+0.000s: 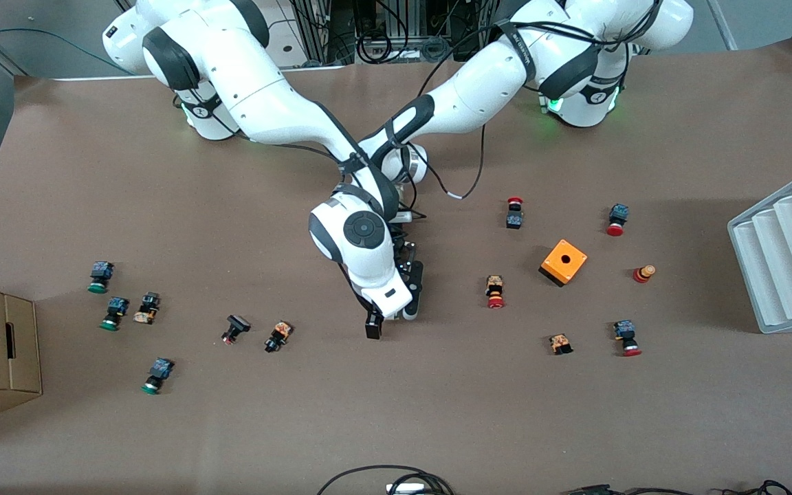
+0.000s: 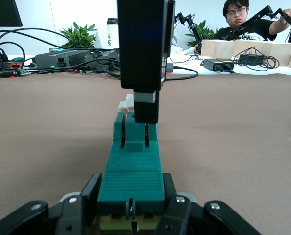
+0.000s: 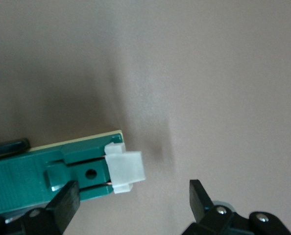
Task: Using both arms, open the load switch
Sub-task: 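Lower the right gripper beside the white switch handle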
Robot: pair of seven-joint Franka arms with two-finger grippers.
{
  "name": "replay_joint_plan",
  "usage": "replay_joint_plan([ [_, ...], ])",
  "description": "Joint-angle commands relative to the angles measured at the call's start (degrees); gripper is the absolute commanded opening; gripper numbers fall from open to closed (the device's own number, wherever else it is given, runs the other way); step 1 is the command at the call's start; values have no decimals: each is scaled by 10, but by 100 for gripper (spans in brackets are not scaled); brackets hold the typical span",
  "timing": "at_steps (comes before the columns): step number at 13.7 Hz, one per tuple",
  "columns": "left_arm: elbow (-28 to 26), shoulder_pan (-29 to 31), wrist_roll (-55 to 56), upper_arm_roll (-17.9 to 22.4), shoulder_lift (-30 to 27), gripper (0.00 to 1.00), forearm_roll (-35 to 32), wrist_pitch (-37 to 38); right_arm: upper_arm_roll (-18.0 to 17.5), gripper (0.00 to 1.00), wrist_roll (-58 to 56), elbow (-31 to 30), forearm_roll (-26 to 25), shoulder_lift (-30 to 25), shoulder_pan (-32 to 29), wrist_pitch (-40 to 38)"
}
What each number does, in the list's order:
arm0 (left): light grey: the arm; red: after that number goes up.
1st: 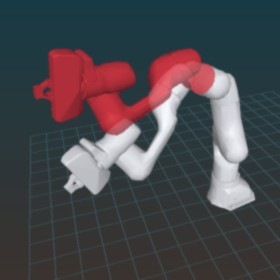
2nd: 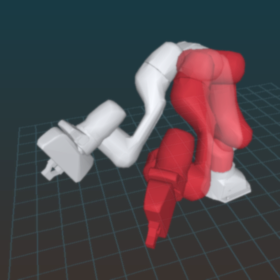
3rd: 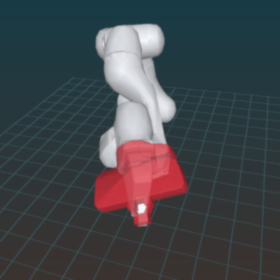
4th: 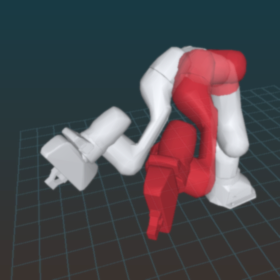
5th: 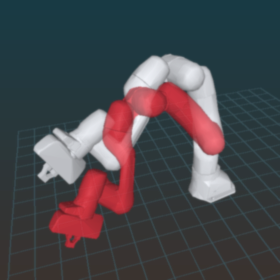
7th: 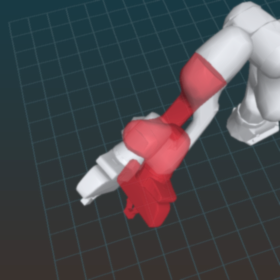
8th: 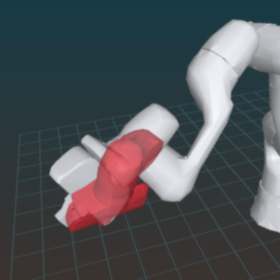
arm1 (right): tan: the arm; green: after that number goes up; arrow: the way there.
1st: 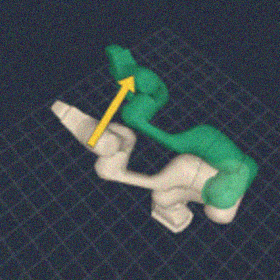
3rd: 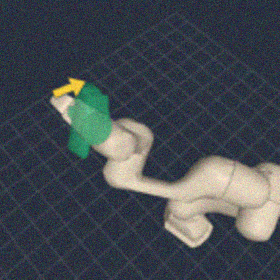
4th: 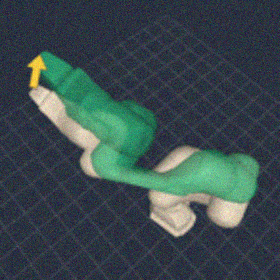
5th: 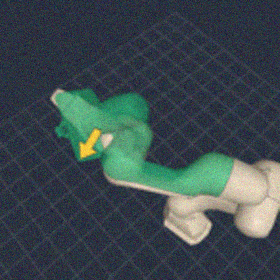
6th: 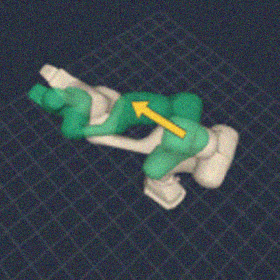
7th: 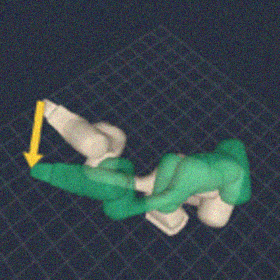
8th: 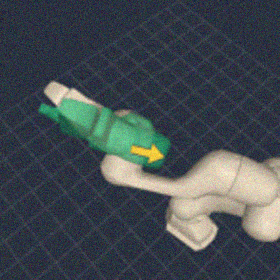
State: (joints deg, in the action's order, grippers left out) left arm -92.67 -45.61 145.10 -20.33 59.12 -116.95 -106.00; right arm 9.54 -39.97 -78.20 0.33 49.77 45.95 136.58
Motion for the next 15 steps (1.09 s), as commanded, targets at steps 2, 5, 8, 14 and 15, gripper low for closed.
replay_joint_plan([
  [2, 14, -9, 0, 6, 14, 56, -6, 9, -15, 100, -13, 12, 15, 2, -5, -4],
  [5, 14, -9, 0, 6, 14, 56, -6, 9, -19, 100, -13, 12, 15, 2, -3, -5],
  [8, 14, -9, 0, 6, 14, 56, -5, 9, -19, 100, -13, 11, 15, 4, -2, -5],
  [14, 14, -9, 0, 6, 14, 56, -5, 9, -19, 100, -13, 9, 15, 8, -4, -4],
  [15, 14, -9, 0, 6, 14, 56, -5, 9, -19, 100, -13, 9, 15, 9, -4, -4],
])
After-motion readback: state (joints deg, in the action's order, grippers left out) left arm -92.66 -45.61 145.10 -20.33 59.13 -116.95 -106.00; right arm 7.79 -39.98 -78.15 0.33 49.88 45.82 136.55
